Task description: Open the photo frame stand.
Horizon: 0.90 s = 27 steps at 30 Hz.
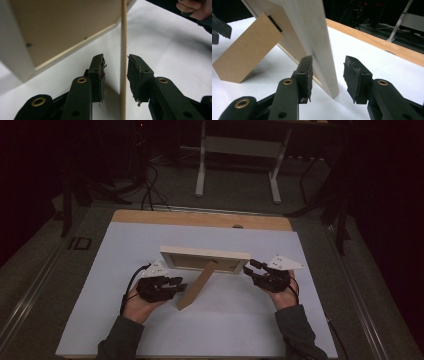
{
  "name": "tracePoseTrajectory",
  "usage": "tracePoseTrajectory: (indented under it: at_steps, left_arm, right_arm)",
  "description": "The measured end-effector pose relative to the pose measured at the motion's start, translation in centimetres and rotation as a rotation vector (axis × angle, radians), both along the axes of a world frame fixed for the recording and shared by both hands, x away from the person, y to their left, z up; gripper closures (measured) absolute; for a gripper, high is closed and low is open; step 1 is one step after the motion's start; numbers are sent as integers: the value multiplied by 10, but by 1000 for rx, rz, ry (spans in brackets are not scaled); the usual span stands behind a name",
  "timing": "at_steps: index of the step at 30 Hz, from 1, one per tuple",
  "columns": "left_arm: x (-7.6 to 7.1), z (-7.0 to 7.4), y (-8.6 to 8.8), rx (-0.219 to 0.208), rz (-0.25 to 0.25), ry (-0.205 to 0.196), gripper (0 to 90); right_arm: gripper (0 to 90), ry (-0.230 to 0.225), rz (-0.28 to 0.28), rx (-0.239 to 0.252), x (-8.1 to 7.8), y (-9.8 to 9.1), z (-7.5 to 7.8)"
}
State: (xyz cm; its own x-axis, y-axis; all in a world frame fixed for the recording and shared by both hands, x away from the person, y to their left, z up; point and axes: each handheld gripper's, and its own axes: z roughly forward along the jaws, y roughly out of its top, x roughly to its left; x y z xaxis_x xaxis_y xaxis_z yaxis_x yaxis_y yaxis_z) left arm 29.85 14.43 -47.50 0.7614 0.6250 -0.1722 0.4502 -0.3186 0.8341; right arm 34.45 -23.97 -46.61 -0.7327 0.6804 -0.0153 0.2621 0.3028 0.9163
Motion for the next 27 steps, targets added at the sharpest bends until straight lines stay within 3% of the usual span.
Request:
tracePoseTrajectory:
  at_steps: [9,14,20,27]
  left_arm:
    - [2,5,18,-7,91,-18,675]
    - [4,8,26,-22,140,-26,693]
    - [6,10,30,-36,140,-37,752]
    - [10,16,29,-28,185,-60,777]
  right_arm:
    - [652,15,1,6,-1,-10,-3]
    - [712,25,-27,4,-1,-13,-5]
    - [793,36,-73,-3,4,-9,-1]
    - [838,35,-120,14,11,-5,4]
